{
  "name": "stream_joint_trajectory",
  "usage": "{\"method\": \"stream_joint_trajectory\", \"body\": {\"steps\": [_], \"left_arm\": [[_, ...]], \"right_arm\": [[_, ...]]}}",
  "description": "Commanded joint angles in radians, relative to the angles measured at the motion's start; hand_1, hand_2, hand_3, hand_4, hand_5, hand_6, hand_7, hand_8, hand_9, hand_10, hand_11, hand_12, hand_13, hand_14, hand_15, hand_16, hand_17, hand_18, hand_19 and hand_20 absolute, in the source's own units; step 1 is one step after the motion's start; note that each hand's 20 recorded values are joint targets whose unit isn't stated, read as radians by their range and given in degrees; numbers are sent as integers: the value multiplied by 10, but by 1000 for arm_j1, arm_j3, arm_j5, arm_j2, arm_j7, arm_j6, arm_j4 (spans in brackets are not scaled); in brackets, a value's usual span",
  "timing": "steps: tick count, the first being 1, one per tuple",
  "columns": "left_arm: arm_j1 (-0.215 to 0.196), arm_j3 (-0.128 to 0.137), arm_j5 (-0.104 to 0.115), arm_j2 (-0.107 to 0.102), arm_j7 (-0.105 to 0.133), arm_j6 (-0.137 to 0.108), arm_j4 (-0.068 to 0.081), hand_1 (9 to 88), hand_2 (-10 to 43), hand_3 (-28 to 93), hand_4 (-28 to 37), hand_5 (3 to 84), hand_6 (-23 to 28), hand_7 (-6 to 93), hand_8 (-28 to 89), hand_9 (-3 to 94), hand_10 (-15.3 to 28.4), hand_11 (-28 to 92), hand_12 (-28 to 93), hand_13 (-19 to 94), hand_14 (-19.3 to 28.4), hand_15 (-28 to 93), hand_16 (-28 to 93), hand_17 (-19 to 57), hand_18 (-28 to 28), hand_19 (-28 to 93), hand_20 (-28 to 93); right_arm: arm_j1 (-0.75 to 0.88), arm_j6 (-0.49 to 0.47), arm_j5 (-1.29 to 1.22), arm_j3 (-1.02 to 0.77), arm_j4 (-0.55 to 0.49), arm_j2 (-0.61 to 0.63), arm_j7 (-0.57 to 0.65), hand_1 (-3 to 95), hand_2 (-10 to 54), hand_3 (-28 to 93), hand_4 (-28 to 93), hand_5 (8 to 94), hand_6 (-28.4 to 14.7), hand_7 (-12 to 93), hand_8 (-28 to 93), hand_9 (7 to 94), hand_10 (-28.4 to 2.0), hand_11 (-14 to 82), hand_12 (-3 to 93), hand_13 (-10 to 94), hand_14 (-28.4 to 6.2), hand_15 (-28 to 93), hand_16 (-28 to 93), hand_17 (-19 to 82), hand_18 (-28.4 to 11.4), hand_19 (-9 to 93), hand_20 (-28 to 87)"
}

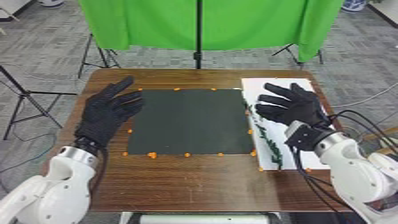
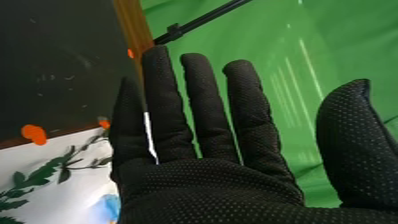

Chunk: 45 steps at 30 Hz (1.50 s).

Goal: Arrange flowers

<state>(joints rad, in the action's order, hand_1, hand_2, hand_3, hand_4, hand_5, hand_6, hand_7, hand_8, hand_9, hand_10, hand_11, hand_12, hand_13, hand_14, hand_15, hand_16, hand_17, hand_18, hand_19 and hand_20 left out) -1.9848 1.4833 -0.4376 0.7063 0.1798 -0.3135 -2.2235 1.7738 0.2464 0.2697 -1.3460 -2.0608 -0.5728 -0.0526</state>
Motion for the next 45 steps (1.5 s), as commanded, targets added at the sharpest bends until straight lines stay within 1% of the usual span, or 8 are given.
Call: {"method": "stream_joint_trajectory", "body": {"steps": [1,5,11,19,24,29,33,45], "left_arm": [[-46,31,7,8,11,-17,-6,210,88,767,-283,319,78,147,-106,296,204,284,99,215,275,509,-103,-112,242,524,82],[-71,51,7,13,16,-18,-11,211,85,770,-283,320,78,147,-105,297,204,285,99,215,274,510,-103,-113,240,521,81],[-88,77,2,15,13,-4,-16,211,84,770,-283,321,78,149,-106,297,203,284,99,215,274,510,-103,-113,240,521,82],[-91,81,2,10,20,-7,-24,212,82,771,-282,328,82,150,-105,298,204,284,99,215,274,509,-103,-112,239,520,82],[-106,91,1,12,19,-3,-28,214,81,771,-282,328,82,150,-105,298,204,285,99,216,274,509,-102,-113,240,520,83],[-116,95,3,14,17,0,-30,216,80,772,-282,329,83,150,-105,301,205,286,99,217,274,513,-102,-113,240,520,83],[-116,90,4,16,14,1,-28,216,80,772,-281,330,83,149,-105,302,205,286,99,218,274,513,-103,-113,241,520,82],[-151,114,-1,28,10,18,-40,217,80,771,-279,332,85,151,-105,304,207,288,99,221,276,519,-106,-113,240,519,81]], "right_arm": [[-13,80,124,-28,-42,-5,92,134,144,819,-283,467,-19,194,-150,501,-164,154,122,401,-180,376,108,54,-202,546,157],[-19,103,233,-24,-53,-12,164,143,132,816,-283,473,-25,196,-152,510,-169,172,123,418,-177,406,103,69,-199,571,160],[-6,175,442,-71,-110,-59,405,178,100,800,-278,491,-40,198,-151,574,-175,248,129,511,-165,561,77,148,-196,703,167],[-35,247,841,-37,-175,-65,727,233,42,759,-255,549,-61,187,-141,634,-181,276,131,587,-155,621,59,216,-219,829,103],[38,189,1048,-70,-219,-56,871,269,15,737,-243,602,-64,179,-135,697,-181,273,139,652,-143,631,74,270,-238,912,12],[78,131,1226,-63,-237,-34,973,288,-8,722,-238,640,-71,164,-128,741,-176,277,143,709,-134,642,87,321,-249,932,38],[105,-29,1469,-42,-258,-16,1071,298,-18,706,-230,657,-77,151,-119,764,-176,280,147,744,-123,650,100,359,-256,932,97],[107,-164,1636,44,-262,-8,1134,313,-34,683,-218,675,-84,138,-108,794,-175,289,157,777,-115,647,119,401,-263,932,127]]}}
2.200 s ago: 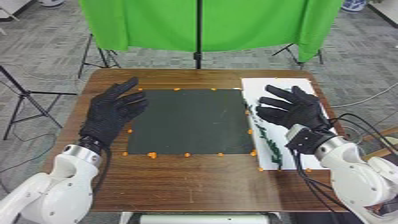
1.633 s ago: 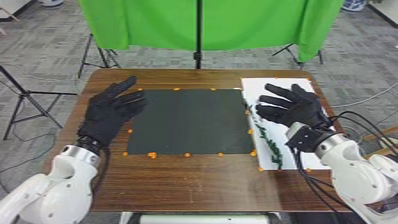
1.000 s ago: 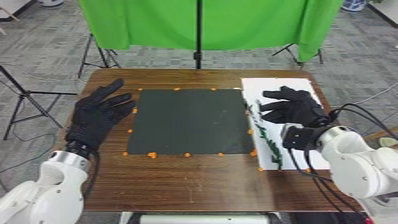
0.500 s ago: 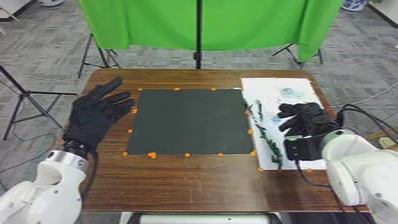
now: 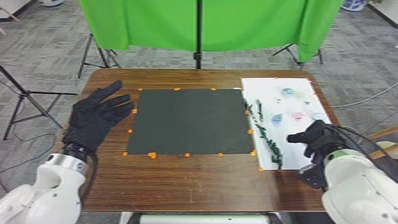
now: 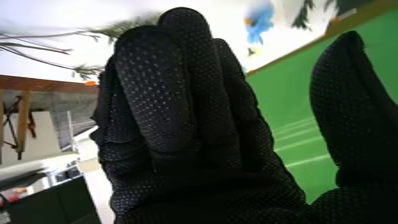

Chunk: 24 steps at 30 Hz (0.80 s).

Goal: Arrange flowers

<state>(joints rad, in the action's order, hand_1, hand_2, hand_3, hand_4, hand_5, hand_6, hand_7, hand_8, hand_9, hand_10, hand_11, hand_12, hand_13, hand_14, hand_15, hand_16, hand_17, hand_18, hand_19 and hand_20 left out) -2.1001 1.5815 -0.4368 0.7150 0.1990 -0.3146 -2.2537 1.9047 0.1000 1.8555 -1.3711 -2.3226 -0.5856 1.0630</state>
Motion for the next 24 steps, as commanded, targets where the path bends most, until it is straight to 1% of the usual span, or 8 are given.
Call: {"method": "stream_joint_trajectory", "body": {"steps": [1,2,7,11,14,16,22,24], "left_arm": [[-41,19,-3,22,-13,23,-10,217,79,771,-279,333,86,151,-105,304,207,288,99,221,276,519,-106,-113,240,519,81],[-44,18,-2,21,-8,22,-11,217,79,772,-279,334,86,150,-105,304,207,288,98,221,276,519,-106,-113,240,519,81],[-43,14,0,21,-14,19,-10,217,79,772,-279,340,90,148,-104,303,208,287,98,221,276,519,-106,-113,240,519,81],[-39,12,0,17,-10,13,-11,217,80,771,-279,343,92,148,-102,304,207,287,99,221,276,519,-106,-113,239,519,81],[-36,13,-3,20,-15,16,-12,217,80,771,-279,345,94,148,-101,305,208,288,99,221,276,520,-106,-112,240,519,81],[-38,16,-4,23,-21,15,-15,217,79,772,-279,346,94,146,-101,305,208,288,99,221,276,520,-107,-112,239,519,81],[-44,31,-8,20,-21,17,-25,218,80,770,-279,348,95,146,-100,304,207,289,98,221,276,520,-107,-112,239,520,81],[-44,31,-7,18,-17,17,-25,217,80,771,-278,348,95,147,-100,304,208,289,98,221,276,520,-107,-112,240,519,81]], "right_arm": [[-30,-23,59,81,0,3,20,313,-34,682,-218,676,-84,138,-108,795,-175,291,158,778,-114,647,120,402,-263,932,128],[-39,-22,65,95,0,5,18,314,-34,680,-218,676,-84,138,-108,797,-175,292,159,778,-114,647,121,402,-263,932,129],[-86,-29,76,163,10,7,28,315,-36,678,-216,680,-83,140,-106,800,-174,294,160,780,-113,646,124,405,-262,932,130],[-108,-58,81,200,15,16,47,317,-37,674,-217,678,-84,139,-106,800,-174,293,161,779,-113,645,127,408,-262,932,128],[-124,-82,119,238,22,27,68,318,-40,669,-216,676,-87,136,-106,797,-176,292,161,778,-114,646,128,412,-262,932,124],[-126,-103,126,251,22,25,79,320,-42,665,-216,675,-89,135,-105,795,-178,291,161,777,-114,646,129,412,-261,932,122],[-215,-129,162,368,46,25,110,322,-45,659,-214,679,-91,137,-101,795,-180,290,161,777,-115,645,129,412,-261,932,117],[-250,-137,168,411,56,24,118,324,-46,656,-214,686,-90,144,-99,795,-180,290,161,777,-115,645,129,412,-262,932,116]]}}
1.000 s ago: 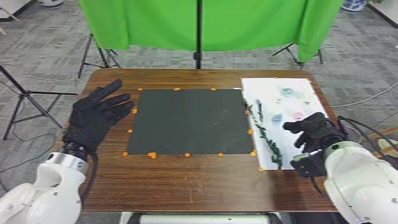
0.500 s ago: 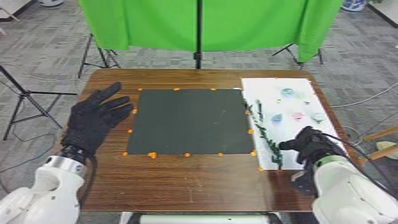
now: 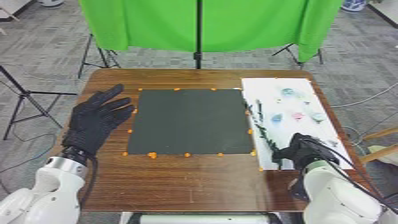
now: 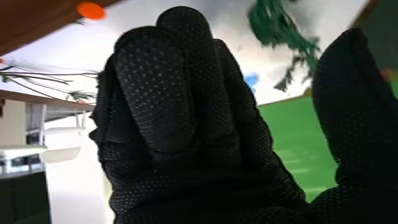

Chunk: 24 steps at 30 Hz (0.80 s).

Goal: Arrange flowers

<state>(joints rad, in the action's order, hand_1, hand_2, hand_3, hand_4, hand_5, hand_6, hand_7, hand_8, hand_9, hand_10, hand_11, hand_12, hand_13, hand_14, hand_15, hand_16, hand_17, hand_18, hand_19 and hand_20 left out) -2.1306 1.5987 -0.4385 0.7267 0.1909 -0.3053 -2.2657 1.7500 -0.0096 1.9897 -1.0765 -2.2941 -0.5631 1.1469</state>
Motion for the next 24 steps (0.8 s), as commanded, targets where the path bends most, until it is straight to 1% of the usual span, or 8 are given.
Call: {"method": "stream_joint_trajectory", "body": {"steps": [1,6,7,9,13,18,21,24], "left_arm": [[-11,12,-5,6,-8,5,-14,217,80,771,-278,348,95,146,-100,304,208,289,98,221,276,520,-107,-112,240,520,82],[-5,7,-3,3,-8,8,-11,217,80,771,-278,348,95,146,-100,305,208,289,98,220,276,521,-107,-112,239,519,81],[-8,5,0,-1,1,3,-12,218,80,771,-278,348,95,146,-100,305,208,289,98,220,276,520,-107,-112,239,519,81],[-8,4,0,1,1,3,-11,218,80,771,-278,348,96,146,-100,305,208,289,98,220,276,521,-107,-112,239,519,81],[-9,6,2,0,2,2,-12,218,80,771,-278,347,95,147,-100,304,208,289,98,220,276,521,-107,-112,239,519,81],[-23,19,3,3,1,1,-16,218,80,771,-278,347,94,147,-100,304,207,289,98,220,276,520,-107,-112,239,518,81],[-33,26,4,2,4,-2,-18,218,80,771,-278,348,95,146,-101,304,207,289,99,220,276,521,-107,-113,239,519,82],[-32,25,7,3,7,-5,-18,218,79,771,-278,347,95,146,-100,304,207,289,98,220,275,521,-107,-112,238,518,81]], "right_arm": [[-108,-34,37,131,32,-3,37,325,-48,654,-215,688,-89,147,-99,796,-180,290,161,776,-115,645,129,412,-262,932,115],[-181,-61,61,234,65,-12,60,328,-55,643,-215,699,-85,170,-101,797,-179,291,163,776,-114,644,130,412,-261,932,111],[-199,-63,66,258,73,-12,64,329,-57,642,-215,703,-86,173,-101,797,-179,292,164,776,-114,644,129,411,-262,932,110],[-218,-87,75,290,89,-16,71,335,-64,640,-214,711,-84,184,-99,798,-177,295,165,775,-114,644,130,411,-262,932,110],[-224,-81,49,323,102,-20,58,355,-84,646,-218,730,-74,247,-100,803,-173,310,170,774,-112,644,130,407,-260,932,108],[-277,-58,105,437,131,-24,57,370,-94,659,-233,747,-60,313,-120,815,-166,328,173,776,-109,644,129,407,-257,932,106],[-345,-54,157,548,157,-24,54,396,-95,675,-252,772,-40,355,-126,846,-147,351,178,798,-96,652,136,417,-250,932,140],[-379,-30,162,608,176,-31,54,432,-95,666,-279,790,-30,363,22,871,-133,359,185,819,-87,649,150,417,-249,932,165]]}}
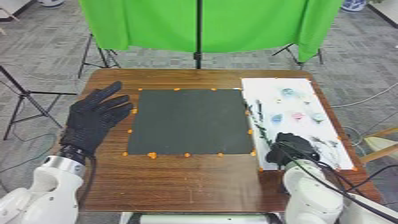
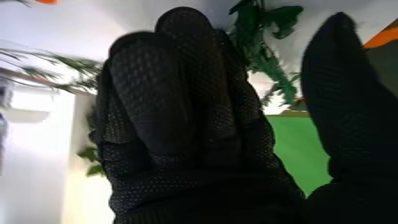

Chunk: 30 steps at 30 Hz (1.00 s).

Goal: Arrange flowers

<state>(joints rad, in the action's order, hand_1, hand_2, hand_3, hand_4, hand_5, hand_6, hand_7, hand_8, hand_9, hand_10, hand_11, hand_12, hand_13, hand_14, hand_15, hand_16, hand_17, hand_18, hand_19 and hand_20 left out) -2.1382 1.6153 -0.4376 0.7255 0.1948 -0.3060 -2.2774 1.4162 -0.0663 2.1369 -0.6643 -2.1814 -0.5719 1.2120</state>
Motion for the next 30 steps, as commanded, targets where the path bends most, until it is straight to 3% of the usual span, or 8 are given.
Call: {"method": "stream_joint_trajectory", "body": {"steps": [1,6,16,27,30], "left_arm": [[-27,10,5,6,1,-3,-8,218,79,771,-278,348,95,146,-100,304,207,289,98,221,275,521,-107,-112,238,518,81],[-33,12,7,0,18,-7,-10,219,79,771,-278,348,96,145,-100,304,208,289,98,220,275,521,-107,-112,238,518,82],[-51,30,6,-1,23,-5,-14,219,80,771,-278,348,95,147,-100,303,207,289,98,220,275,521,-107,-113,239,520,82],[-55,41,-1,-2,26,-2,-27,219,79,773,-279,348,96,146,-100,303,206,289,99,220,275,521,-107,-113,239,520,83],[-62,49,-2,-7,36,-3,-34,219,80,772,-279,348,96,146,-100,303,207,289,99,220,276,521,-107,-113,239,520,83]], "right_arm": [[-57,50,36,223,69,-19,-16,438,-95,666,-280,798,-28,361,39,877,-130,359,185,822,-88,649,151,417,-250,932,167],[-87,126,82,294,71,6,-27,508,-95,666,-281,852,-17,361,101,927,-114,357,188,874,-70,628,168,415,-247,932,174],[-7,324,194,198,59,49,-7,516,-95,707,-282,877,-25,330,142,937,-111,372,189,896,-69,628,184,424,-248,932,209],[43,424,262,84,15,63,23,514,-95,724,-281,890,-28,315,154,937,-115,386,180,903,-69,632,189,436,-248,932,235],[17,440,272,89,8,63,17,513,-95,726,-280,893,-28,313,156,937,-115,388,179,904,-69,633,190,444,-243,932,240]]}}
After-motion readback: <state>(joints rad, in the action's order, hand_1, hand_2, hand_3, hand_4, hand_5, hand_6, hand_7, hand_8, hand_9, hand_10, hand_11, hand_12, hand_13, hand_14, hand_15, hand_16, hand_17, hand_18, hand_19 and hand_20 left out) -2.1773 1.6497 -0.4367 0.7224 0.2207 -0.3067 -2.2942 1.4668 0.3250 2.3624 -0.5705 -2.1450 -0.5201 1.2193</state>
